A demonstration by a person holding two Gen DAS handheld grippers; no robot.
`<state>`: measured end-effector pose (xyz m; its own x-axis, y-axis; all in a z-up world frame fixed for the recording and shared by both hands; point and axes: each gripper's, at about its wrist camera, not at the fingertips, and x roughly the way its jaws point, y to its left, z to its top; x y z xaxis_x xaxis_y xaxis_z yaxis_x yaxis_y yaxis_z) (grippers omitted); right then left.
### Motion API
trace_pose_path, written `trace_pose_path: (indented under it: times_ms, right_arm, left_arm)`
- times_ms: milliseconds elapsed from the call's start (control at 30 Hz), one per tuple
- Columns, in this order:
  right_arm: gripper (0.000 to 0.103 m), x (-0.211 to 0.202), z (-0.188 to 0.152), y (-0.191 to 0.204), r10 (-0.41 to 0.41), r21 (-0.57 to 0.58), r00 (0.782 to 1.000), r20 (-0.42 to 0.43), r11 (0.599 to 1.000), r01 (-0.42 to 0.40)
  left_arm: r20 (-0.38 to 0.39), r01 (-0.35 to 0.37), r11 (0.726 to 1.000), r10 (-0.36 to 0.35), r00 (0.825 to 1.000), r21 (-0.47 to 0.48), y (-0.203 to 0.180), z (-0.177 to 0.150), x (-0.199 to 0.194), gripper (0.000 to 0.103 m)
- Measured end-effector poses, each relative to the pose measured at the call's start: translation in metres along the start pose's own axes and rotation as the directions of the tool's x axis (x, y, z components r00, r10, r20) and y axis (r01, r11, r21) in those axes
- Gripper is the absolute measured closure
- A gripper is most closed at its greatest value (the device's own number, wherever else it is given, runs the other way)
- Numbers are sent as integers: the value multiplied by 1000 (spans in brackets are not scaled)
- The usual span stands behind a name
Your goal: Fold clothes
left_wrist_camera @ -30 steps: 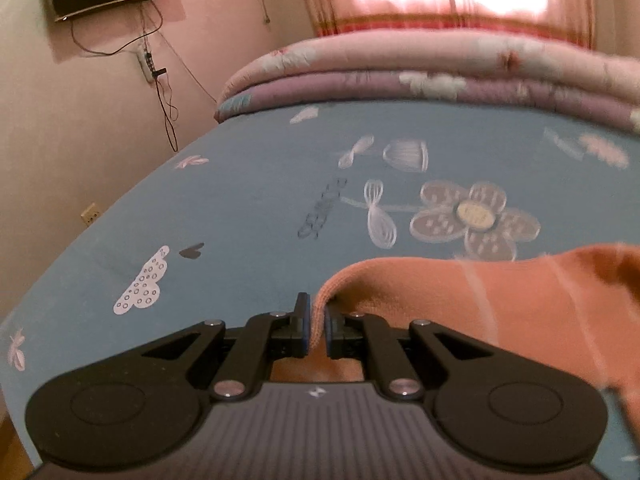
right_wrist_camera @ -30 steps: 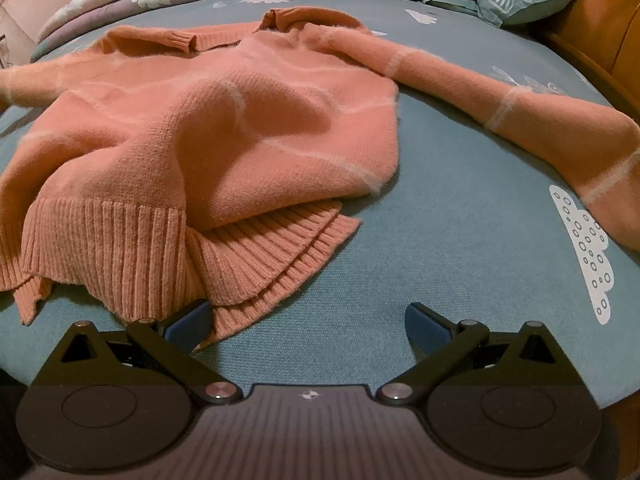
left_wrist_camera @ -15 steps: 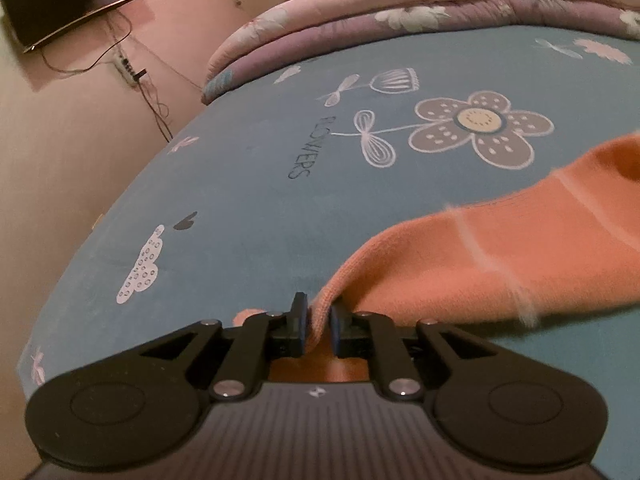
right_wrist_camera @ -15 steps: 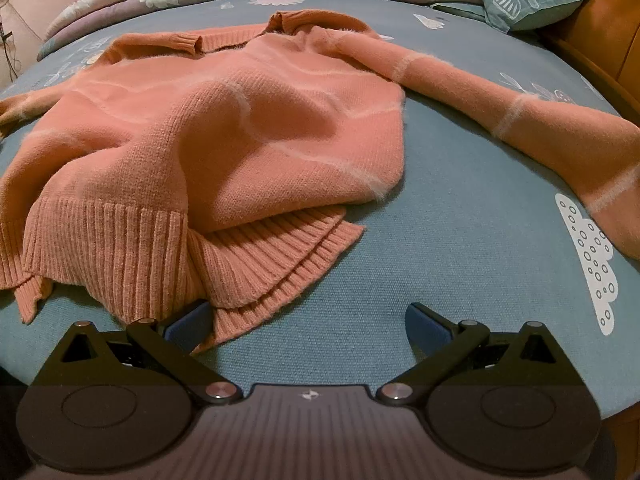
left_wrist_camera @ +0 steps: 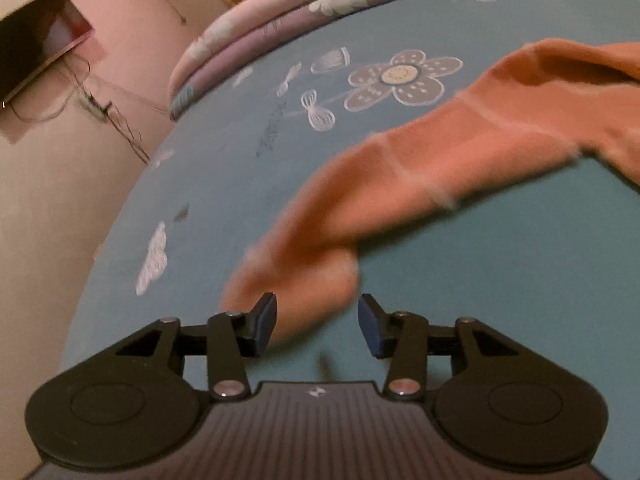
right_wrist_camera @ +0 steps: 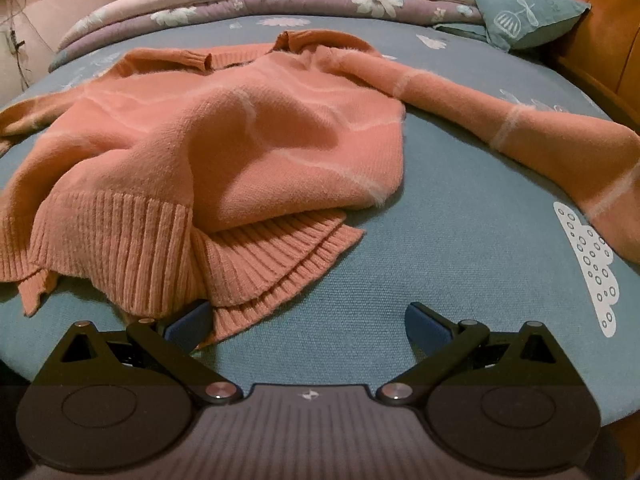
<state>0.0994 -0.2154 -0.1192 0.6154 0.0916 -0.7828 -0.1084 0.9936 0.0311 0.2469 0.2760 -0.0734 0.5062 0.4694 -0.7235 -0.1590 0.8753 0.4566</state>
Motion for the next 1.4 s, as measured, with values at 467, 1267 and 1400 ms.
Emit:
trace_pose_path:
  times_ms: [467,1267,1400]
  right_arm:
    - [0,-31,18,-54,116,138,984,138,981,-135]
    - [8,48,77,-99,286,127,951,114,945,-300]
    - [8,42,77,-109,251,152,959,135,951,-270]
  left_arm:
    - [37,349,937,-348,937,-20,-76,-85,-106,49]
    - [285,249,647,-604,745,721,-330,-124,-276,40]
    - [242,252,575,-645,724,778,-367,-127,-274,42]
